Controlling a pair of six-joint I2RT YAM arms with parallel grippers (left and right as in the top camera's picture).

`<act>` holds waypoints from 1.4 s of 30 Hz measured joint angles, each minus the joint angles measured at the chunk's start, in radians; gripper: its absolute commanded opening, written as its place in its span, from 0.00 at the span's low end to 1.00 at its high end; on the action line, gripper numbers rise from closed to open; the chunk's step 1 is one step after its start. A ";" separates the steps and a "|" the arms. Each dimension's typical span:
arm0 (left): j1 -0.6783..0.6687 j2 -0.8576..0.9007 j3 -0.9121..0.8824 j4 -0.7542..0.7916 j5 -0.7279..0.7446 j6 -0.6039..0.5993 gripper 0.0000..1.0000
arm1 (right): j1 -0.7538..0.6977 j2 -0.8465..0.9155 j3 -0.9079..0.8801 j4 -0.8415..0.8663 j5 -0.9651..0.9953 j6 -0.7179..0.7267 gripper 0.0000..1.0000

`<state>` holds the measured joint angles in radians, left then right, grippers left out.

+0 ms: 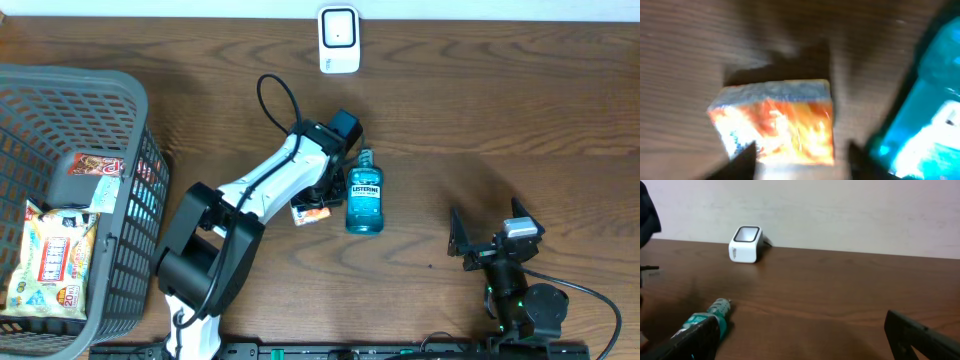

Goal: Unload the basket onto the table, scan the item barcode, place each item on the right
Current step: 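Grasp the small orange pack and place it left of the bottle, then reach into the basket and grasp the large wipes bag with the left gripper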

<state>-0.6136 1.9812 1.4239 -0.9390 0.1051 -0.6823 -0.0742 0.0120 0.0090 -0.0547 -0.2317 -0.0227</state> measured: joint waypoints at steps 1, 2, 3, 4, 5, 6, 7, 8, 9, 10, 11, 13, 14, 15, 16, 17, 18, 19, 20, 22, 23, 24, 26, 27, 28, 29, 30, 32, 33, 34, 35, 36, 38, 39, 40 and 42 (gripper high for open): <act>0.000 -0.026 0.010 -0.011 0.000 0.016 1.00 | 0.000 0.000 0.000 0.000 0.000 0.000 0.99; 0.000 -0.049 0.024 -0.022 0.000 0.030 1.00 | 0.000 0.000 0.000 0.000 0.000 0.000 0.99; 0.000 -0.078 0.042 -0.031 0.000 0.044 1.00 | 0.000 0.000 0.000 0.000 0.000 0.000 0.99; 0.000 -0.108 0.062 -0.036 0.000 0.061 0.98 | 0.000 0.000 0.000 0.000 0.000 0.000 0.99; 0.000 -0.149 0.087 -0.041 0.000 0.082 0.98 | 0.000 0.000 0.000 0.000 0.000 0.000 0.99; 0.000 -0.213 0.125 -0.044 -0.004 0.110 0.98 | 0.000 0.000 0.000 0.000 0.000 0.000 0.99; 0.000 -0.261 0.149 -0.044 -0.010 0.130 0.98 | 0.000 0.000 0.000 0.000 0.000 0.000 0.99; 0.000 -0.327 0.174 -0.043 -0.034 0.148 0.98 | 0.000 0.000 0.000 0.000 0.000 0.000 0.99; 0.003 -0.405 0.194 -0.043 -0.079 0.164 0.98 | 0.000 0.000 0.000 0.000 0.000 0.000 0.99; 0.010 -0.494 0.209 -0.040 -0.154 0.175 0.98 | 0.000 0.000 0.000 0.000 0.000 0.000 0.99; 0.018 -0.555 0.216 -0.040 -0.219 0.183 0.98 | 0.000 0.000 0.000 0.000 0.000 0.000 0.99; 0.050 -0.662 0.217 -0.044 -0.377 0.189 0.98 | 0.000 0.000 0.000 0.000 0.000 0.000 0.99; 0.078 -0.711 0.218 -0.045 -0.451 0.190 0.98 | 0.000 0.000 0.000 0.000 0.000 0.000 0.99; 0.124 -0.766 0.218 -0.050 -0.538 0.189 0.98 | 0.000 0.000 0.000 0.000 0.000 0.000 0.99; 0.184 -0.816 0.219 -0.058 -0.613 0.182 0.98 | 0.000 0.000 0.000 0.000 0.000 0.000 0.99; 0.249 -0.855 0.220 -0.079 -0.666 0.164 0.98 | 0.000 0.000 0.000 0.000 0.000 0.000 0.99; 0.307 -0.877 0.224 -0.114 -0.686 0.129 0.98 | 0.000 0.000 0.000 0.000 0.001 0.000 0.99; 0.387 -0.893 0.225 -0.165 -0.709 0.077 0.98 | 0.000 0.000 0.000 0.000 0.000 0.000 0.99; 0.494 -0.903 0.225 -0.237 -0.734 -0.010 0.98 | 0.000 0.000 0.000 0.000 0.000 0.000 0.99; 0.623 -0.906 0.221 -0.323 -0.759 -0.145 0.98 | 0.000 0.000 0.000 0.000 0.001 0.000 0.99; 0.706 -0.903 0.220 -0.389 -0.755 -0.246 0.98 | 0.000 0.000 0.000 0.000 0.000 0.000 0.99; 0.789 -0.895 0.214 -0.431 -0.756 -0.338 0.98 | 0.000 0.000 0.000 0.000 0.000 0.000 0.99; 0.884 -0.874 0.205 -0.453 -0.737 -0.448 0.98 | 0.000 0.000 0.000 0.000 0.001 0.000 0.99; 0.927 -0.860 0.197 -0.458 -0.723 -0.500 0.98 | 0.000 0.000 0.000 0.000 0.001 0.000 0.99; 0.968 -0.844 0.189 -0.459 -0.711 -0.540 0.98 | 0.000 0.000 0.000 0.000 0.000 0.000 0.99; 1.004 -0.826 0.179 -0.461 -0.697 -0.579 0.98 | 0.000 0.000 0.000 0.000 0.000 0.000 0.99; 1.033 -0.804 0.168 -0.461 -0.682 -0.613 0.98 | 0.000 0.000 0.000 0.000 0.000 0.000 0.99; 1.090 -0.732 0.144 -0.460 -0.640 -0.711 0.98 | 0.000 0.000 0.000 0.000 0.000 0.000 0.99; 1.109 -0.705 0.138 -0.463 -0.618 -0.759 0.98 | 0.000 0.000 0.000 0.000 0.000 0.000 0.99; 1.122 -0.686 0.135 -0.464 -0.600 -0.799 0.98 | 0.000 0.000 0.000 0.000 0.000 0.000 0.99; 1.142 -0.654 0.135 -0.463 -0.576 -0.857 0.98 | 0.000 0.000 0.000 0.000 0.000 0.000 0.99; 1.151 -0.639 0.134 -0.463 -0.564 -0.887 0.98 | 0.000 0.000 0.000 0.000 0.000 0.000 0.99; 1.168 -0.599 0.134 -0.464 -0.530 -0.966 0.98 | 0.000 0.000 0.000 0.000 0.000 0.000 0.99; 1.176 -0.576 0.134 -0.465 -0.515 -1.006 0.98 | 0.000 0.000 0.000 0.000 0.000 0.000 0.99; 1.183 -0.555 0.134 -0.464 -0.502 -1.042 0.98 | 0.000 0.000 0.000 0.000 0.000 0.000 0.99; 1.191 -0.521 0.131 -0.463 -0.491 -1.098 0.98 | 0.000 0.000 0.000 0.000 0.000 0.000 0.99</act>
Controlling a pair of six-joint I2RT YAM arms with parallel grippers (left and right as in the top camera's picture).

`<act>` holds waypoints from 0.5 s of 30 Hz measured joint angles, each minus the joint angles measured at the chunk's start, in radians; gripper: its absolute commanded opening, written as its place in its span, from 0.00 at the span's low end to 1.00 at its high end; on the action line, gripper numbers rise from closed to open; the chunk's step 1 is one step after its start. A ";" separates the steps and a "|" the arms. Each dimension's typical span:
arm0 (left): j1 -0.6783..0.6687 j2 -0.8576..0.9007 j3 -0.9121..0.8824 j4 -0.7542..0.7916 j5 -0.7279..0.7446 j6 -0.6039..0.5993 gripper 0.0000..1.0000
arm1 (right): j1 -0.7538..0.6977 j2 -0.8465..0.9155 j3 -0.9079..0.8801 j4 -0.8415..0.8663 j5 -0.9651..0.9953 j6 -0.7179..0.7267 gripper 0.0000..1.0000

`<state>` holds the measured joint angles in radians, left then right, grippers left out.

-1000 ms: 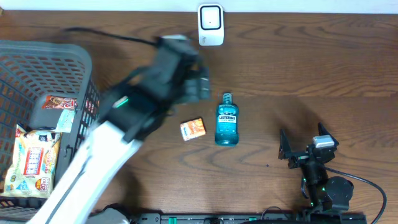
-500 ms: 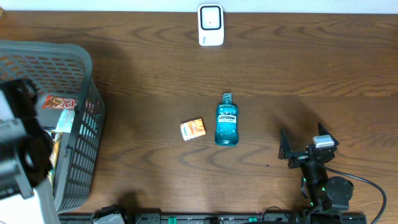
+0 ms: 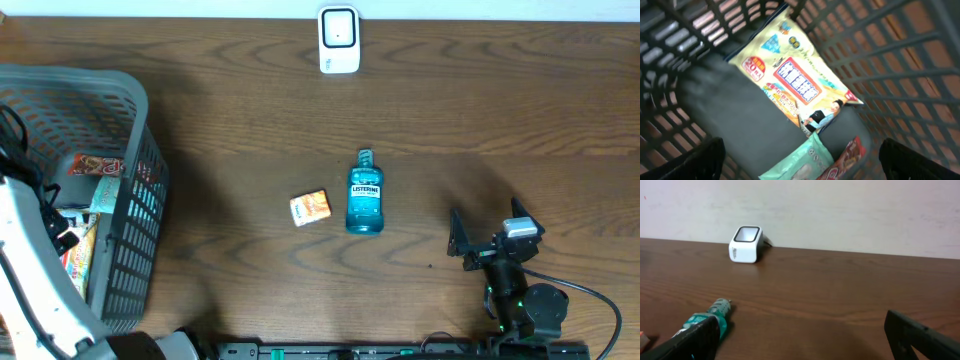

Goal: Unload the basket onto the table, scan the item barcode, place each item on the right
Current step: 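Reach into the basket and grasp the large wipes bag with the left gripper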

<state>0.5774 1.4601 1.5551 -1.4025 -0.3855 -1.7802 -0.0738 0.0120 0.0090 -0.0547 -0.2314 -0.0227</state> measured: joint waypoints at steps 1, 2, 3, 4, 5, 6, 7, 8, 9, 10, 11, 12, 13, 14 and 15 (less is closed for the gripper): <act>0.004 0.013 -0.008 0.002 0.003 -0.027 0.98 | 0.000 0.000 0.000 0.000 0.000 0.000 0.99; 0.008 0.024 -0.019 0.003 0.007 -0.049 0.98 | 0.000 0.000 0.000 0.000 0.000 0.000 0.99; 0.014 0.042 -0.043 0.008 0.011 -0.084 0.98 | 0.000 0.000 0.000 0.000 0.000 0.000 0.99; 0.018 0.053 -0.056 0.016 0.013 -0.100 0.98 | 0.000 0.000 0.000 0.000 0.000 0.000 0.99; 0.026 0.064 -0.081 0.041 0.014 -0.119 0.98 | 0.000 0.000 0.000 0.000 0.000 0.000 0.99; 0.035 0.079 -0.112 0.067 0.015 -0.139 0.98 | 0.000 0.000 0.000 0.000 0.000 0.000 0.99; 0.046 0.092 -0.144 0.094 0.018 -0.156 0.98 | 0.000 0.000 0.000 0.000 0.000 0.000 0.99; 0.053 0.098 -0.172 0.126 0.018 -0.164 0.98 | 0.000 0.000 0.000 0.000 0.000 0.000 0.99; 0.064 0.101 -0.214 0.178 0.020 -0.175 0.98 | 0.000 0.000 0.000 0.000 0.000 0.000 0.99; 0.078 0.103 -0.260 0.231 0.023 -0.186 0.98 | 0.000 0.000 0.000 0.000 0.000 0.000 0.99; 0.085 0.105 -0.281 0.255 0.026 -0.188 0.98 | 0.000 0.000 0.000 0.000 0.000 0.000 0.99; 0.099 0.104 -0.325 0.337 0.039 -0.192 0.98 | 0.000 0.000 0.000 0.000 0.000 0.000 0.99; 0.108 0.105 -0.354 0.387 0.047 -0.195 0.98 | 0.000 0.000 0.000 0.000 0.000 0.000 0.99; 0.115 0.105 -0.378 0.421 0.054 -0.198 0.98 | 0.000 0.000 0.000 0.000 0.000 0.000 0.99; 0.124 0.105 -0.416 0.468 0.071 -0.200 0.98 | 0.000 0.000 0.000 0.000 0.000 0.000 0.99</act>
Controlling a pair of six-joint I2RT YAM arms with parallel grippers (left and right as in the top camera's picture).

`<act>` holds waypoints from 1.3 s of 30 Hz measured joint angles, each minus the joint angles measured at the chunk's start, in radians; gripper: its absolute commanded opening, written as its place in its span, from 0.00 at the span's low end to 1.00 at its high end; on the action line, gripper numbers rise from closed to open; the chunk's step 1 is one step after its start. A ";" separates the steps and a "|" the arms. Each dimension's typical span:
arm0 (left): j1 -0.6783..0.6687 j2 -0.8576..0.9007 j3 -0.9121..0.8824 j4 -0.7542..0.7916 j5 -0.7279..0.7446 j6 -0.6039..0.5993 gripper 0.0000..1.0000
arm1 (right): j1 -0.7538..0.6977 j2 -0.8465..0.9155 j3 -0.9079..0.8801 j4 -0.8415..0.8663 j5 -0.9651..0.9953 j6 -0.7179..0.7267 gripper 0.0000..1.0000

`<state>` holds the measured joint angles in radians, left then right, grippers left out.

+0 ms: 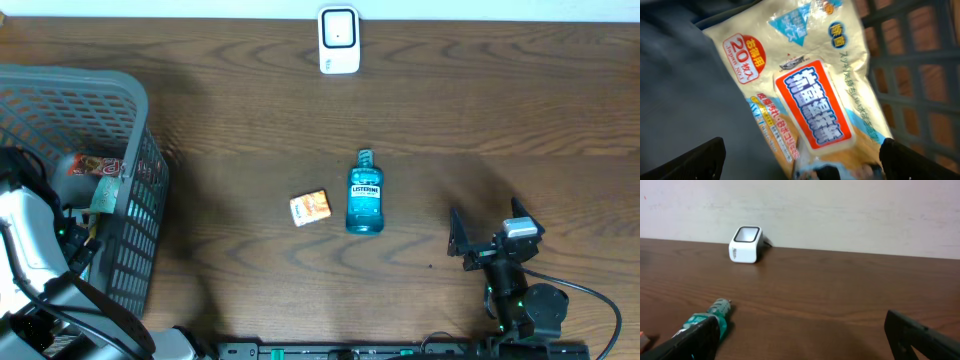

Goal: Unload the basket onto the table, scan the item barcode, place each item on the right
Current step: 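Reach into the basket and grasp the large wipes bag with the left gripper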

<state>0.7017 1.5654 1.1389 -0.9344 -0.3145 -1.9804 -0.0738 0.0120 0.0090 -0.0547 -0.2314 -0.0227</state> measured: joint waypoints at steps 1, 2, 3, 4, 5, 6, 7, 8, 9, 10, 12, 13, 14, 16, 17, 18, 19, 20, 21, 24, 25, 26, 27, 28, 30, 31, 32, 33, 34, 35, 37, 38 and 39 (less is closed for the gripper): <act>0.004 0.001 -0.014 0.018 0.004 -0.002 0.98 | 0.000 0.000 0.000 0.000 0.000 0.000 0.99; 0.006 0.000 -0.037 0.063 0.014 -0.005 0.98 | 0.000 0.000 0.000 0.000 0.000 0.000 0.99; 0.009 0.000 -0.064 0.105 0.025 -0.006 0.98 | 0.000 0.000 0.000 0.000 0.000 0.000 0.99; 0.009 0.001 -0.084 0.127 0.031 -0.006 0.98 | 0.000 0.000 0.000 0.000 0.000 0.000 0.99; 0.009 0.002 -0.104 0.144 0.036 -0.006 0.98 | 0.000 0.000 0.000 0.000 0.000 0.000 0.99; 0.009 0.002 -0.125 0.162 0.043 -0.006 0.98 | 0.000 0.000 0.000 0.000 0.000 0.000 0.99; 0.009 0.005 -0.141 0.176 0.046 -0.006 0.98 | 0.000 0.000 0.000 0.000 0.000 0.000 0.99; 0.010 0.008 -0.152 0.186 0.048 -0.006 0.98 | 0.000 0.000 0.000 0.000 0.000 0.000 0.99; 0.011 0.020 -0.167 0.206 0.050 -0.006 0.98 | 0.000 0.000 0.000 0.000 0.000 0.000 0.99; 0.015 0.037 -0.171 0.209 0.052 -0.006 0.98 | 0.000 0.000 0.000 0.000 0.000 0.000 0.99; 0.025 0.080 -0.174 0.217 0.050 -0.006 0.98 | 0.000 0.000 0.000 0.000 0.000 0.000 0.99; 0.027 0.095 -0.170 0.217 0.047 -0.005 0.98 | 0.000 0.000 0.000 0.000 0.000 0.000 0.99; 0.030 0.105 -0.162 0.213 0.047 -0.005 1.00 | 0.000 0.000 0.000 0.000 0.000 0.000 0.99; 0.037 0.126 -0.145 0.204 0.040 0.002 0.33 | 0.000 0.000 0.000 0.000 0.000 0.000 0.99; 0.039 0.132 -0.141 0.202 0.039 0.009 0.19 | 0.000 0.000 0.000 0.000 0.000 0.000 0.99; 0.042 0.143 -0.139 0.219 0.026 0.037 0.08 | 0.000 0.000 0.000 0.000 0.000 0.000 0.99; 0.046 0.158 -0.129 0.227 0.014 0.072 0.08 | 0.000 0.000 0.000 0.000 0.000 0.000 0.99; 0.047 0.165 -0.126 0.229 0.009 0.100 0.07 | 0.000 0.000 0.000 0.000 0.000 0.000 0.99; 0.046 0.166 -0.124 0.228 0.002 0.130 0.07 | 0.000 0.000 0.000 0.000 0.000 0.000 0.99; 0.047 0.159 -0.122 0.225 -0.006 0.270 0.07 | 0.000 0.000 0.000 0.000 0.000 0.000 0.99; 0.047 0.155 -0.122 0.226 -0.006 0.307 0.07 | 0.000 0.000 0.000 0.000 0.000 0.000 0.99; 0.048 0.149 -0.124 0.226 -0.003 0.341 0.07 | 0.000 0.000 0.000 0.000 0.000 0.000 0.99; 0.053 0.135 -0.130 0.225 0.005 0.404 0.07 | 0.000 0.000 0.000 0.000 0.000 0.000 0.99; 0.057 0.120 -0.135 0.222 0.020 0.442 0.07 | 0.000 0.000 0.000 0.000 0.000 0.000 0.99; 0.066 0.075 -0.142 0.208 0.063 0.525 0.08 | 0.000 0.000 0.000 0.000 0.000 0.000 0.99; 0.069 0.032 -0.147 0.202 0.102 0.578 0.07 | 0.000 0.000 0.000 0.000 0.000 0.000 0.99; 0.069 -0.002 -0.148 0.200 0.121 0.610 0.07 | 0.000 0.000 0.000 0.000 0.000 0.000 0.99; 0.069 -0.046 -0.148 0.202 0.142 0.640 0.07 | 0.000 0.000 0.000 0.000 0.000 0.000 0.99; 0.067 -0.199 -0.143 0.211 0.178 0.701 0.07 | 0.000 0.000 0.000 0.000 0.000 0.000 0.99; 0.067 -0.251 -0.139 0.217 0.186 0.716 0.07 | 0.000 0.000 0.000 0.000 0.000 0.000 0.99; 0.067 -0.380 -0.144 0.225 0.200 0.745 0.07 | 0.000 0.000 0.000 0.000 0.000 0.000 0.99; 0.067 -0.467 -0.144 0.234 0.208 0.760 0.07 | 0.000 0.000 0.000 0.000 0.000 0.000 0.99; 0.067 -0.552 -0.143 0.251 0.217 0.776 0.07 | 0.000 0.000 0.000 0.000 0.000 0.000 0.99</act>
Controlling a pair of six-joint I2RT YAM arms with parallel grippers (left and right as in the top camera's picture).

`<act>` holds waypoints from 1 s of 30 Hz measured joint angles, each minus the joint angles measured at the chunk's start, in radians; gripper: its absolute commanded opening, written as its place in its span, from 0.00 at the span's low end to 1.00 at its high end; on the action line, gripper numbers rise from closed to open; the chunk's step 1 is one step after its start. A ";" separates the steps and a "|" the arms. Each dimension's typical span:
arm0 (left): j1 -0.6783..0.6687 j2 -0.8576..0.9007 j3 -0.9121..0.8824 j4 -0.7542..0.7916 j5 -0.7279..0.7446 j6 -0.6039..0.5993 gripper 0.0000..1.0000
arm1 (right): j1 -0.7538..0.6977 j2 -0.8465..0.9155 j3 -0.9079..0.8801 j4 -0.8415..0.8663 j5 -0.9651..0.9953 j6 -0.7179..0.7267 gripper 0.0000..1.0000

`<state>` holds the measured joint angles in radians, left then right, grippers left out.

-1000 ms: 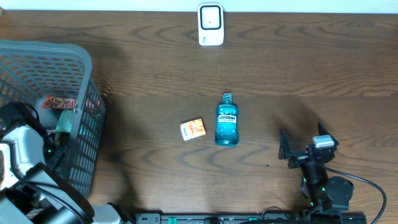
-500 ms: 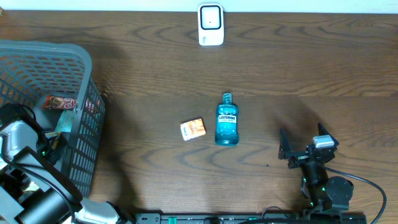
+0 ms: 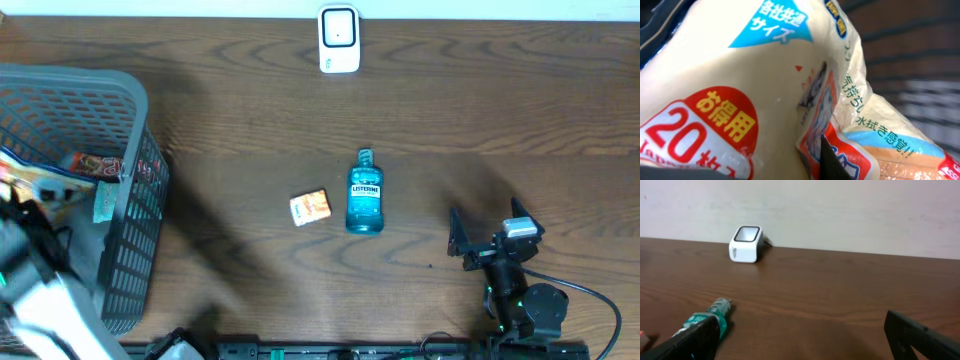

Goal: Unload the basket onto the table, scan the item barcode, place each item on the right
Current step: 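Reach into the basket and grasp the large wipes bag with the left gripper, then carry the wipes bag over and lay it right of the bottle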

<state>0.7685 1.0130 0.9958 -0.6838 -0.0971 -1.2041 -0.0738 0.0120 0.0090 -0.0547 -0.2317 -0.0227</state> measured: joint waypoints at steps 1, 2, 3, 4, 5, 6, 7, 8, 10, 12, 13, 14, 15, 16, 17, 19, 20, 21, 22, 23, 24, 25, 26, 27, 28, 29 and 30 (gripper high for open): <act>0.000 -0.055 0.001 0.014 0.012 0.013 0.07 | 0.000 0.000 0.000 0.000 0.000 0.000 0.99; 0.000 -0.108 0.003 0.028 0.025 0.029 0.07 | 0.000 0.000 0.000 0.000 0.000 0.000 0.99; 0.000 -0.154 0.003 0.048 0.043 0.044 0.07 | 0.000 0.000 0.000 0.000 0.000 0.000 0.99; 0.000 -0.211 0.003 0.073 0.077 0.061 0.07 | 0.000 0.000 0.000 0.000 0.000 0.000 0.99; 0.000 -0.246 0.003 0.095 0.109 0.075 0.07 | 0.000 0.000 0.000 0.000 0.000 0.000 0.99; 0.000 -0.272 0.003 0.124 0.151 0.086 0.07 | 0.000 0.000 0.000 0.000 0.000 0.000 0.99; 0.000 -0.287 0.001 0.163 0.194 0.096 0.07 | 0.000 0.000 0.000 0.000 0.000 0.000 0.99; 0.001 -0.302 0.000 0.257 0.292 0.118 0.07 | 0.000 0.000 0.000 0.000 0.000 0.000 0.99; -0.010 -0.308 0.000 0.381 0.445 0.143 0.07 | 0.000 0.000 0.000 0.001 0.000 0.000 0.99; -0.042 -0.308 0.002 0.479 0.605 0.163 0.07 | 0.000 0.000 0.000 0.000 0.000 0.000 0.99; -0.067 -0.308 0.002 0.490 0.652 0.171 0.07 | 0.000 0.000 0.000 0.000 0.000 0.000 0.99; -0.117 -0.308 0.002 0.494 0.711 0.193 0.07 | 0.000 0.000 0.000 0.000 0.000 0.000 0.99; -0.152 -0.307 0.002 0.490 0.749 0.209 0.07 | 0.000 0.000 0.000 0.000 0.000 0.000 0.99; -0.207 -0.305 0.002 0.482 0.771 0.232 0.07 | 0.000 0.000 0.000 0.000 0.000 0.000 0.99; -0.251 -0.302 0.002 0.474 0.786 0.249 0.07 | 0.000 0.000 0.000 0.000 0.000 0.000 0.99; -0.397 -0.293 0.002 0.450 0.795 0.295 0.07 | 0.000 0.000 0.000 0.000 0.000 0.000 0.99; -0.468 -0.285 0.002 0.440 0.789 0.314 0.07 | 0.000 0.000 0.000 0.000 0.000 0.000 0.99; -0.528 -0.275 0.002 0.436 0.773 0.328 0.07 | 0.000 0.000 0.000 0.000 0.000 0.000 0.99; -0.593 -0.264 0.002 0.434 0.747 0.341 0.07 | 0.000 0.000 0.000 0.000 0.000 0.000 0.99; -0.653 -0.251 0.002 0.432 0.727 0.350 0.07 | 0.000 0.000 0.000 0.000 0.000 0.000 0.99; -0.718 -0.233 0.002 0.430 0.699 0.364 0.07 | 0.000 0.000 0.000 0.000 0.001 0.000 0.99; -0.784 -0.210 0.002 0.429 0.663 0.375 0.07 | 0.000 0.000 0.000 0.000 0.000 0.000 0.99; -0.841 -0.190 0.002 0.430 0.630 0.385 0.07 | 0.000 0.000 0.000 0.000 0.001 0.000 0.99; -0.917 -0.155 0.002 0.431 0.579 0.397 0.07 | 0.000 0.000 0.000 0.000 0.000 0.000 0.99; -0.989 -0.116 0.002 0.431 0.531 0.407 0.07 | 0.000 0.000 0.000 0.000 0.000 0.000 0.99; -1.028 -0.085 0.002 0.427 0.512 0.417 0.07 | 0.000 0.000 0.000 0.000 0.000 0.000 0.99; -1.091 -0.043 0.002 0.428 0.449 0.426 0.07 | 0.000 0.000 0.000 0.000 0.000 0.000 0.99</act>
<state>-0.3222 0.9703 0.9974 -0.2562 0.3519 -0.7776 -0.0738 0.0116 0.0090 -0.0547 -0.2314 -0.0227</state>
